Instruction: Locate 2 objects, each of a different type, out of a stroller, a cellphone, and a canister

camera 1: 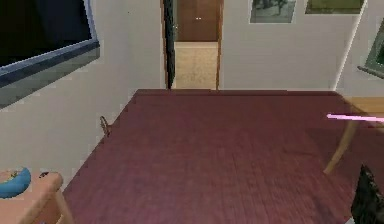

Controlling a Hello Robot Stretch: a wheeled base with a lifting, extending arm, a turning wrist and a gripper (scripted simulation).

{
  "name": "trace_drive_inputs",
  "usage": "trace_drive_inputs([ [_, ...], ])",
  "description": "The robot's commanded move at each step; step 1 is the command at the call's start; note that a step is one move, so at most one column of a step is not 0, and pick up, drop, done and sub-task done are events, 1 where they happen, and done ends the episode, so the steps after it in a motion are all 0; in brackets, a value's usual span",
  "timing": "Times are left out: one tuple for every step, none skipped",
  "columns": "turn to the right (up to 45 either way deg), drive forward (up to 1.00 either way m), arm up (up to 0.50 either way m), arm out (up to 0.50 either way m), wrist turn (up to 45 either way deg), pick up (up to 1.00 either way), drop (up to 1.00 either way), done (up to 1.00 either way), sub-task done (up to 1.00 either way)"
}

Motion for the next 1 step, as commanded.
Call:
trace_drive_inputs([
  [0.0, 1.00, 0.00, 0.00, 0.0, 0.00, 0.00, 0.00, 0.00],
])
